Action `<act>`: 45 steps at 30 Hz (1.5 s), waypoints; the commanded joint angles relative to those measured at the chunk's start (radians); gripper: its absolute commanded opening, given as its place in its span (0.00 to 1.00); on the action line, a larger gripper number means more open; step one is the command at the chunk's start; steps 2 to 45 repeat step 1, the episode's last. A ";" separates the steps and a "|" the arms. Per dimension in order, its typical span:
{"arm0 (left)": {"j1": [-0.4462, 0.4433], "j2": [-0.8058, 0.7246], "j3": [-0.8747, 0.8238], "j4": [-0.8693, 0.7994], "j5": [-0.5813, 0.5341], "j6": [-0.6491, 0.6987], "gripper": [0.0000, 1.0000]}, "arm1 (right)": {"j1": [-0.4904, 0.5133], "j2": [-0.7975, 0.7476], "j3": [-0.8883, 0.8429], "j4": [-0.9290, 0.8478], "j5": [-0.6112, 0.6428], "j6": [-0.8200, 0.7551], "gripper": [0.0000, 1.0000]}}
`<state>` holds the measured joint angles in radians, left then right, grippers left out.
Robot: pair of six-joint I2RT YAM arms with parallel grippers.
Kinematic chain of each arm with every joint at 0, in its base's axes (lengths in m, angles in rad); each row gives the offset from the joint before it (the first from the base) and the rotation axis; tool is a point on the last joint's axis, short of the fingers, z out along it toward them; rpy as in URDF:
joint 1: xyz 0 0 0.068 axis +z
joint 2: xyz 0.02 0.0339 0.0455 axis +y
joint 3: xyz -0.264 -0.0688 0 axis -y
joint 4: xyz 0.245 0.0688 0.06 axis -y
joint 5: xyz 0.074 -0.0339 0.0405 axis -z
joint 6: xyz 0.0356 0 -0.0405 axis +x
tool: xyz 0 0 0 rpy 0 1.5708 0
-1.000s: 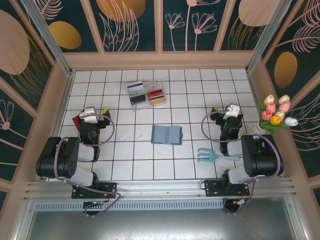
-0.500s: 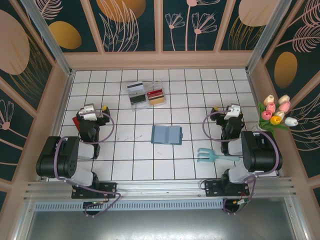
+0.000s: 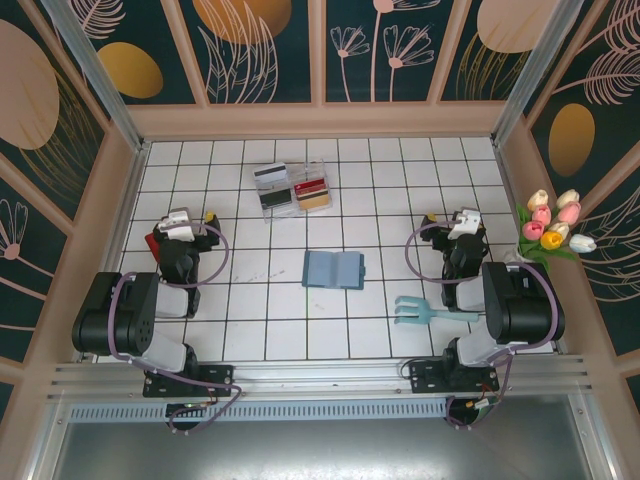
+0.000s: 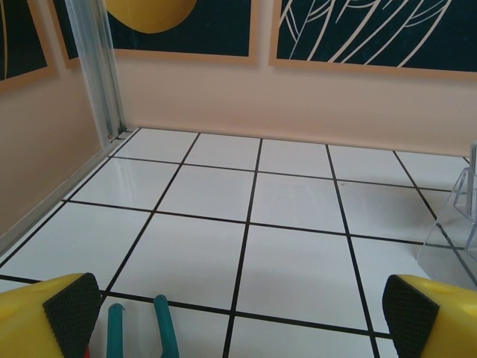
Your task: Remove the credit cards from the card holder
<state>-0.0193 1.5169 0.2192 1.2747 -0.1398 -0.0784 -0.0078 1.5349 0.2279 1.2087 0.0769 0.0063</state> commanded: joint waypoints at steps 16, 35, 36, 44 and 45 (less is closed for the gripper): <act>0.005 0.008 0.014 0.012 -0.011 0.001 0.99 | -0.010 0.007 -0.005 0.056 -0.022 0.015 0.99; 0.005 0.008 0.014 0.012 -0.011 0.001 0.99 | -0.010 0.007 -0.005 0.056 -0.022 0.015 0.99; 0.005 0.008 0.014 0.012 -0.011 0.001 0.99 | -0.010 0.007 -0.005 0.056 -0.022 0.015 0.99; 0.005 0.008 0.014 0.012 -0.011 0.001 0.99 | -0.010 0.007 -0.005 0.056 -0.022 0.015 0.99; 0.005 0.008 0.014 0.012 -0.011 0.001 0.99 | -0.010 0.007 -0.005 0.056 -0.022 0.015 0.99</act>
